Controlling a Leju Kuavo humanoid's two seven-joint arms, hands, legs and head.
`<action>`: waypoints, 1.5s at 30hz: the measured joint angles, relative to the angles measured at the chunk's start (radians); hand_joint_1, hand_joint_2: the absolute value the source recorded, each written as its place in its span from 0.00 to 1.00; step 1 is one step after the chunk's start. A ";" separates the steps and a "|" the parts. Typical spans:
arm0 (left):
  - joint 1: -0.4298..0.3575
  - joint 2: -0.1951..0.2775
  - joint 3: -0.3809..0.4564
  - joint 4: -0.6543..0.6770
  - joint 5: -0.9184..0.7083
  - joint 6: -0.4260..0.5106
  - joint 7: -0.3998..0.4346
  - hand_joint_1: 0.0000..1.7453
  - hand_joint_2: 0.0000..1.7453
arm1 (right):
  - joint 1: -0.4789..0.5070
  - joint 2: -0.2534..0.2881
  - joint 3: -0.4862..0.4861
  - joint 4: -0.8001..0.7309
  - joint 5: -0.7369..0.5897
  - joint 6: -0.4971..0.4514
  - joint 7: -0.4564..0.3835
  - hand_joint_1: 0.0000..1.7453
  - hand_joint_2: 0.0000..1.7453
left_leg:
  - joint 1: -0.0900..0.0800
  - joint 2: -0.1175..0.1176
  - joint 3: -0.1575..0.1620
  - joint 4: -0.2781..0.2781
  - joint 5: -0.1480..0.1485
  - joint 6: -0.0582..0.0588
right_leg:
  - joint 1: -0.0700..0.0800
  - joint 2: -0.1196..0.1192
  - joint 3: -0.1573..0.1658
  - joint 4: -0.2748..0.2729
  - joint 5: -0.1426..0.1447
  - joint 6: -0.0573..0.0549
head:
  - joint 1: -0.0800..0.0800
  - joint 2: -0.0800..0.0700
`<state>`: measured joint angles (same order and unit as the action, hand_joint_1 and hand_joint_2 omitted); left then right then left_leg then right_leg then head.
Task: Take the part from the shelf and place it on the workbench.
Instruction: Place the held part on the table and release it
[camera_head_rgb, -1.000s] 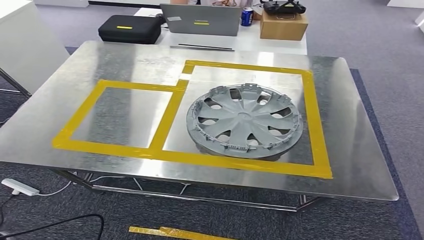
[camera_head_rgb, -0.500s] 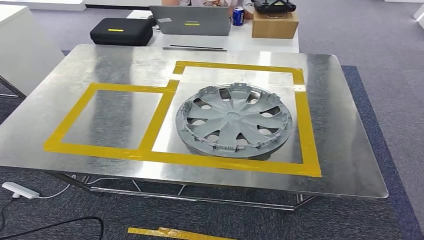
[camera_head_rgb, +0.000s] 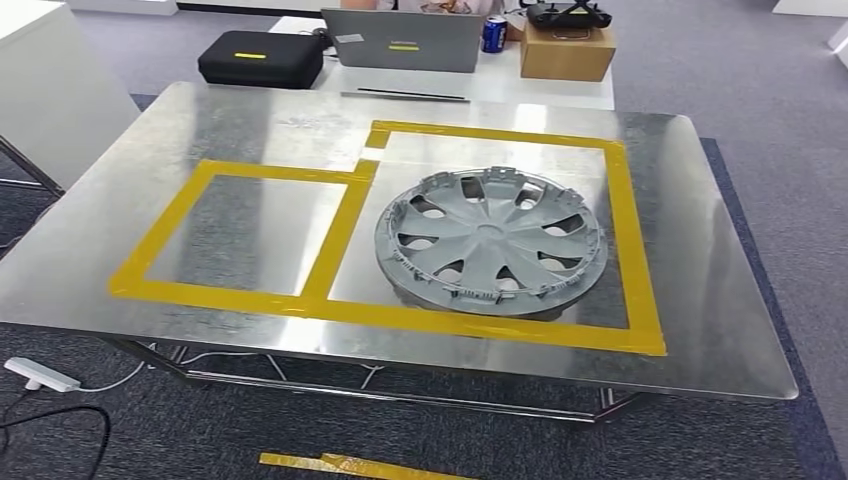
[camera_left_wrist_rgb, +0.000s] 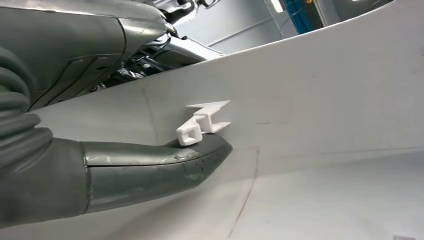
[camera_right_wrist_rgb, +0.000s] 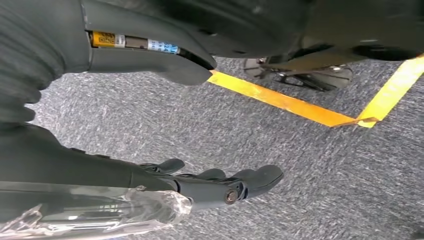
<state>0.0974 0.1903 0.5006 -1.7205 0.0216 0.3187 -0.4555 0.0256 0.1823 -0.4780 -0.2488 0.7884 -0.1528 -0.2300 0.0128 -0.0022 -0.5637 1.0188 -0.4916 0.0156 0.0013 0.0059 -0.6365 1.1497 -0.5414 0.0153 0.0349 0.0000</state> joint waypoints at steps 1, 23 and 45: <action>-0.006 0.003 0.000 0.007 -0.002 0.002 0.000 1.00 1.00 | -0.004 -0.002 0.000 0.003 0.000 0.000 0.000 0.00 1.00 | -0.002 0.000 0.000 0.000 -0.001 -0.002 | 0.002 -0.001 0.034 -0.065 0.024 -0.005 | -0.001 0.000; -0.295 0.025 -0.193 0.291 -0.123 0.154 -0.005 1.00 1.00 | -0.033 -0.016 0.020 0.041 0.019 -0.008 -0.009 0.00 1.00 | 0.008 0.000 -0.012 -0.001 0.010 -0.009 | 0.004 -0.001 0.032 -0.086 0.021 0.007 | 0.001 0.000; -0.600 0.060 -0.391 0.615 -0.270 0.187 0.044 1.00 1.00 | -0.048 -0.034 0.050 0.047 0.025 0.004 -0.016 0.00 1.00 | 0.008 0.000 -0.120 0.186 -0.033 -0.046 | -0.001 0.003 0.051 -0.150 0.072 -0.030 | -0.002 0.000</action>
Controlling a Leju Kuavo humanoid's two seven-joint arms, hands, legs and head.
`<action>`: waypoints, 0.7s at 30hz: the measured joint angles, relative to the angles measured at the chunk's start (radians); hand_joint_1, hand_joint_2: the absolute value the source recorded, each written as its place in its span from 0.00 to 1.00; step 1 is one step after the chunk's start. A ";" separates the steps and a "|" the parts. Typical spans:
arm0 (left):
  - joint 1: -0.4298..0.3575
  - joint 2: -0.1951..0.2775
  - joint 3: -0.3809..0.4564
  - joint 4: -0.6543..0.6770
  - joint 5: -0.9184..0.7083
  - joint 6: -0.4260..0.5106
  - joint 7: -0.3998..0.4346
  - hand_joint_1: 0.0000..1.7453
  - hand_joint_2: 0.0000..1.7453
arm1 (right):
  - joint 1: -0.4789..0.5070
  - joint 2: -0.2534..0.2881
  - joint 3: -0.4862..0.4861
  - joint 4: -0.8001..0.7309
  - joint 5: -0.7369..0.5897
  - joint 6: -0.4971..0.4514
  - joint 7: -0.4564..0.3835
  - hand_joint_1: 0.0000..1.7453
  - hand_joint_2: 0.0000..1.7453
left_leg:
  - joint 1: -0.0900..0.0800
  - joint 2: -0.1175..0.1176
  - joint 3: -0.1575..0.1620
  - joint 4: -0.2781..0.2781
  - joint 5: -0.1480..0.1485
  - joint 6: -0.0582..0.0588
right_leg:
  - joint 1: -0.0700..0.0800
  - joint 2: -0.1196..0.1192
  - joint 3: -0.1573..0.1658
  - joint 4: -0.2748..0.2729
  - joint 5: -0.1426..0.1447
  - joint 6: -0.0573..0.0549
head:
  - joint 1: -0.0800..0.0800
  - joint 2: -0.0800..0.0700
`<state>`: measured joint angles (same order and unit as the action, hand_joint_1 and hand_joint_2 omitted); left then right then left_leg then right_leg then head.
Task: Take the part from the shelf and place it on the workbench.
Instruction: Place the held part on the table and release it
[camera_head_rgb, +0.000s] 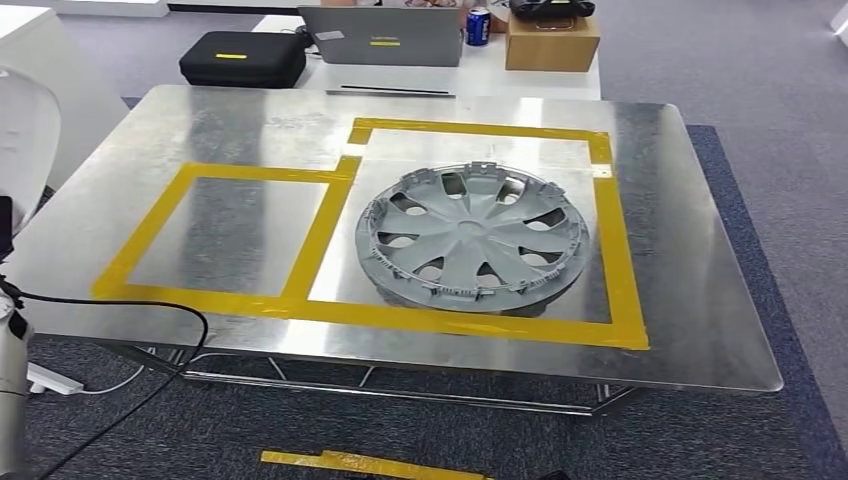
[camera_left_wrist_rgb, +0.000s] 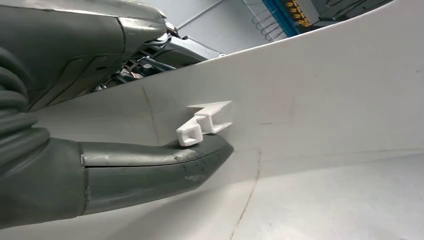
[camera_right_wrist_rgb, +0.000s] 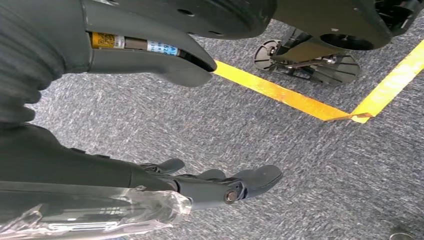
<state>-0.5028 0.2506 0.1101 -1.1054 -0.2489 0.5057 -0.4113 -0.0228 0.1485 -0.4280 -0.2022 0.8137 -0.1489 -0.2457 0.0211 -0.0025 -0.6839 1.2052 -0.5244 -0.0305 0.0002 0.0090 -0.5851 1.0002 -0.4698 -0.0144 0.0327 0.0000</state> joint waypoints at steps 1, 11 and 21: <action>-0.010 0.001 -0.004 0.008 -0.001 0.000 0.001 1.00 1.00 | 0.000 0.000 0.001 0.000 0.000 0.000 0.000 0.00 1.00 | 0.002 0.000 0.026 -0.058 0.034 -0.001 | 0.000 0.001 -0.001 0.004 -0.004 0.004 | 0.000 0.000; -0.088 -0.010 -0.048 0.065 0.024 -0.041 -0.017 1.00 1.00 | -0.006 -0.008 0.008 0.001 -0.004 0.002 -0.002 0.00 1.00 | -0.001 0.000 0.071 -0.173 0.057 0.045 | 0.000 -0.001 -0.124 0.230 -0.114 0.048 | 0.010 0.000; -0.124 -0.013 -0.067 0.119 0.023 -0.034 -0.020 1.00 1.00 | -0.004 -0.012 0.010 0.001 -0.013 -0.002 -0.004 0.00 1.00 | -0.009 -0.002 0.075 -0.177 0.054 0.025 | 0.007 0.002 -0.032 0.023 0.001 0.018 | 0.009 0.000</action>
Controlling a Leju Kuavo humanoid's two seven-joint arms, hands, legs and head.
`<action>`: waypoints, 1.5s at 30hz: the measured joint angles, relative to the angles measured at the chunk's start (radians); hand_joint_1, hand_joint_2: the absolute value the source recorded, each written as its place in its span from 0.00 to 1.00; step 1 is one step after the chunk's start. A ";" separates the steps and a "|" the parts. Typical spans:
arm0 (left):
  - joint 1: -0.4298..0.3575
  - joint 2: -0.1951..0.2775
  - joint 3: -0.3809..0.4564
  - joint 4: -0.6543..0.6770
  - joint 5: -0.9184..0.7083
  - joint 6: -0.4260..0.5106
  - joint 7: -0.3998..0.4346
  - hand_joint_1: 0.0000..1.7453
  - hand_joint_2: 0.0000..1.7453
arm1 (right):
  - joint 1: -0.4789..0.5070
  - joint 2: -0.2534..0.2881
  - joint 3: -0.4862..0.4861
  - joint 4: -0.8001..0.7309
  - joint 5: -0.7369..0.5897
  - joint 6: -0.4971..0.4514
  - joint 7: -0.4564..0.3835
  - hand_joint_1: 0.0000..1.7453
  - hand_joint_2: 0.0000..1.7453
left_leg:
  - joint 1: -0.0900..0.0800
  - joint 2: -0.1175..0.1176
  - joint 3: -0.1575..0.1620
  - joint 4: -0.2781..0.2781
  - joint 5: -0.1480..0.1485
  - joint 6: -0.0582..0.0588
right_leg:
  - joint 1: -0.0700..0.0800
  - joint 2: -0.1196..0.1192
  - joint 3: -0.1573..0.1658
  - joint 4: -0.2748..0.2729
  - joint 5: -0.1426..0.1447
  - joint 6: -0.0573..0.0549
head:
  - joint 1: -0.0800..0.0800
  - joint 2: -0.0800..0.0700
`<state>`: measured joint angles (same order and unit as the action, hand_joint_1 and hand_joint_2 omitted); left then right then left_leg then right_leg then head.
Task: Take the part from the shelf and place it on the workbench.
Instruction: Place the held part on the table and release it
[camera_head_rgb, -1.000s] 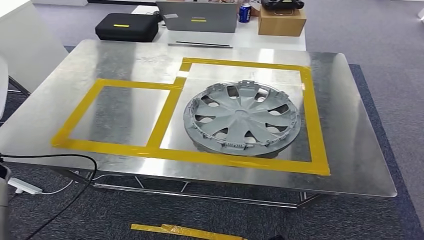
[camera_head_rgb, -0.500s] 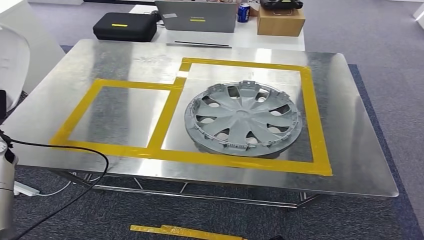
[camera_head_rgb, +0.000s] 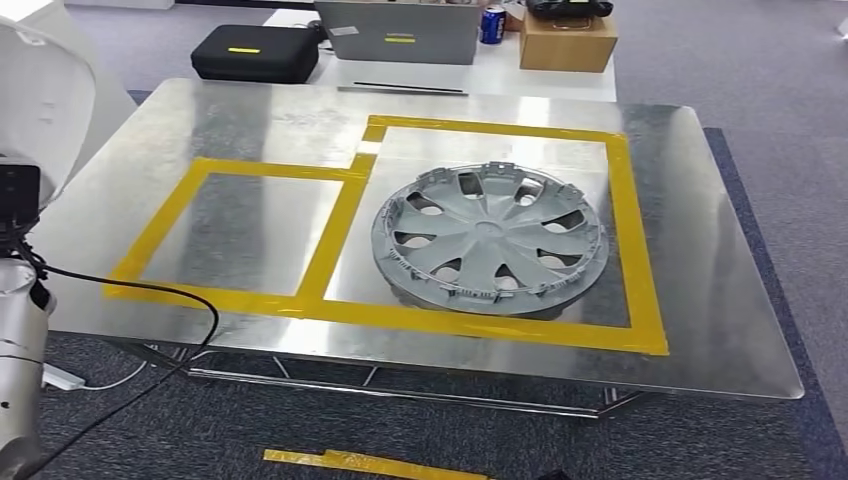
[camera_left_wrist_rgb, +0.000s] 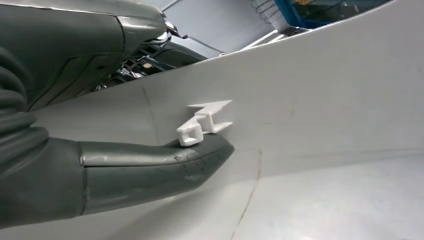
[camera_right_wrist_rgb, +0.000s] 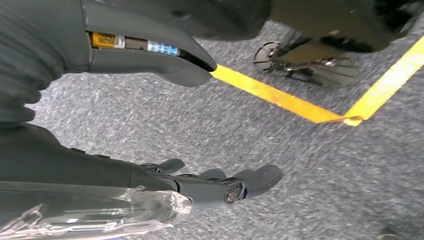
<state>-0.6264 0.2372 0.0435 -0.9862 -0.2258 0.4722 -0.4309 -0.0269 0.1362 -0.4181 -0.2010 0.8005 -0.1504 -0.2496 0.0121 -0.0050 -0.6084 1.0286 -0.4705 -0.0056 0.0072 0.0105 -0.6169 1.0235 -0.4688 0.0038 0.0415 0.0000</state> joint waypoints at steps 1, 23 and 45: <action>-0.001 0.001 0.000 0.006 0.003 -0.001 -0.001 1.00 1.00 | 0.002 0.000 0.000 0.000 -0.001 -0.001 -0.001 0.00 1.00 | 0.001 0.000 0.000 0.002 -0.004 -0.005 | -0.001 0.000 0.003 -0.005 0.003 -0.005 | 0.000 0.000; 0.004 -0.017 0.016 0.101 0.173 -0.061 0.005 1.00 1.00 | 0.011 -0.002 0.000 0.004 -0.027 -0.022 -0.017 0.00 1.00 | 0.002 0.002 -0.004 0.000 0.008 0.022 | -0.007 -0.003 -0.138 0.281 -0.119 0.028 | 0.009 0.000; 0.076 -0.038 0.060 0.172 0.271 -0.131 -0.021 1.00 1.00 | 0.018 -0.007 0.000 0.013 -0.044 -0.044 -0.035 0.00 1.00 | -0.002 0.001 0.006 -0.001 -0.001 -0.005 | 0.003 0.000 0.008 -0.003 0.000 -0.002 | 0.003 0.000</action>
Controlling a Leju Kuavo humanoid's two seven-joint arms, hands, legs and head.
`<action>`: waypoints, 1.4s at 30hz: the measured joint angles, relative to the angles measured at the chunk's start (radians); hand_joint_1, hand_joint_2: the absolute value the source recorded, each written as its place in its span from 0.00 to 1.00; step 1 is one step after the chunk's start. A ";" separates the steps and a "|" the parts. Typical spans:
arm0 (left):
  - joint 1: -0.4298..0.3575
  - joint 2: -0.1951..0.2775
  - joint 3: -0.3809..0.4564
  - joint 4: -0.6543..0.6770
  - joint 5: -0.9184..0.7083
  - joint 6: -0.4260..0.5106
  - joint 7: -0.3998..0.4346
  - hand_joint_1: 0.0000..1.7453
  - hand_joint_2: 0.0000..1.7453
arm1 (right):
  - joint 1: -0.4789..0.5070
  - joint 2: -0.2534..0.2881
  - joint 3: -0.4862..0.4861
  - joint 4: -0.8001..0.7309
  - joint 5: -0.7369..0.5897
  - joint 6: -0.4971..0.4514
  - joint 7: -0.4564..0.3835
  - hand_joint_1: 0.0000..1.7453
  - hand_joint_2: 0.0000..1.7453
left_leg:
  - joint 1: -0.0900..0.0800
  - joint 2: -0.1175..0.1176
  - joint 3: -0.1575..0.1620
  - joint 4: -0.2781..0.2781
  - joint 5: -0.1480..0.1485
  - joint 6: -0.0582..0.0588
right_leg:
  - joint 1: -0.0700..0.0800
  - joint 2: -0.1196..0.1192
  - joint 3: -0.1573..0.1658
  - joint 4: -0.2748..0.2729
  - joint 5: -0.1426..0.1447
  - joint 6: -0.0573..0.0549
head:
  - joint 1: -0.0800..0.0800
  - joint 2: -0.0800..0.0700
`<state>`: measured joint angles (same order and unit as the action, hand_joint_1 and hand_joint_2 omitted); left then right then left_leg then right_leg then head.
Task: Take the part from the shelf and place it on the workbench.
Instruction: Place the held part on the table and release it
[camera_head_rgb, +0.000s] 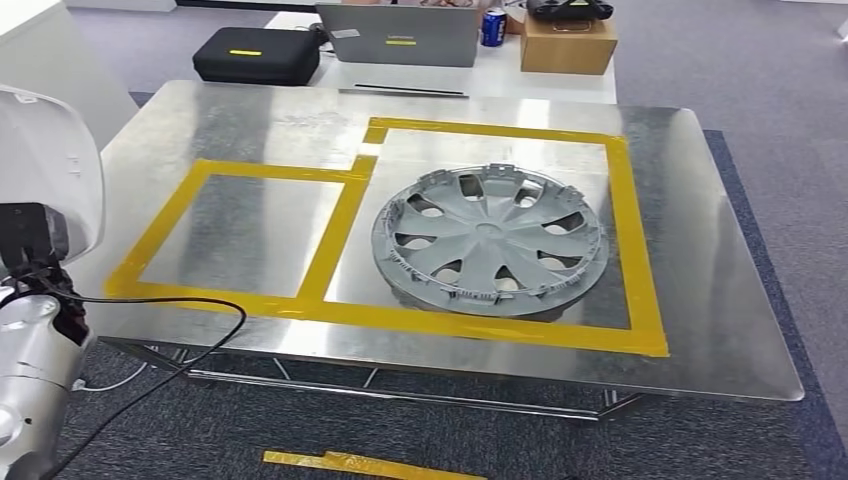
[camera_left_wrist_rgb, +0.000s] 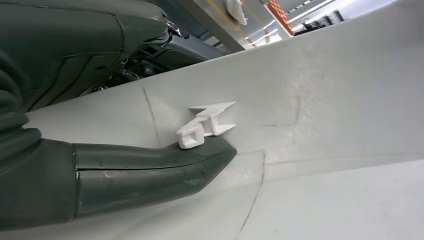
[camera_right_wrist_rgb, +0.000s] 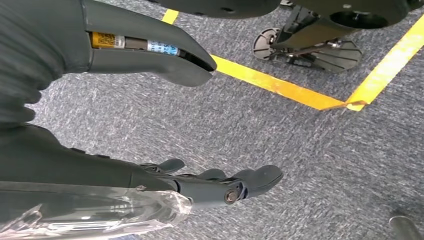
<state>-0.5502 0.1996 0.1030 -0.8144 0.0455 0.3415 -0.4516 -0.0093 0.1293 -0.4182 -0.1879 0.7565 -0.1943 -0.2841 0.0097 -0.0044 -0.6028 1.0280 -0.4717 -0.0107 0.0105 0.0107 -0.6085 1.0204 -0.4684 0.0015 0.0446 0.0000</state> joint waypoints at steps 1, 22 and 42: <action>0.001 -0.001 0.000 0.001 0.001 0.000 0.000 1.00 1.00 | 0.000 0.000 0.000 0.000 0.000 0.000 0.000 0.00 1.00 | 0.001 0.000 0.000 -0.001 0.002 0.007 | -0.001 0.000 -0.001 0.000 0.000 0.005 | 0.000 0.000; -0.006 -0.009 0.001 0.016 0.022 -0.025 0.011 1.00 1.00 | 0.003 -0.005 0.000 0.004 -0.006 -0.004 -0.006 0.00 1.00 | 0.004 0.001 -0.096 0.201 -0.109 -0.012 | -0.010 -0.002 0.023 -0.024 0.000 -0.018 | -0.002 0.000; -0.018 0.004 -0.001 0.033 0.026 -0.047 0.044 1.00 1.00 | 0.008 -0.006 0.000 0.010 -0.018 -0.014 -0.009 0.00 0.00 | 0.005 0.001 0.002 -0.008 0.007 0.026 | -0.013 -0.003 -0.057 0.116 -0.039 0.028 | 0.005 0.000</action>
<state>-0.5679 0.2035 0.1020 -0.7809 0.0715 0.2944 -0.4073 -0.0009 0.1228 -0.4181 -0.1774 0.7388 -0.2085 -0.2932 0.0152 -0.0030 -0.6009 1.0200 -0.4651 0.0156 -0.0024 0.0077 -0.6655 1.1367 -0.5077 0.0297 0.0499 0.0000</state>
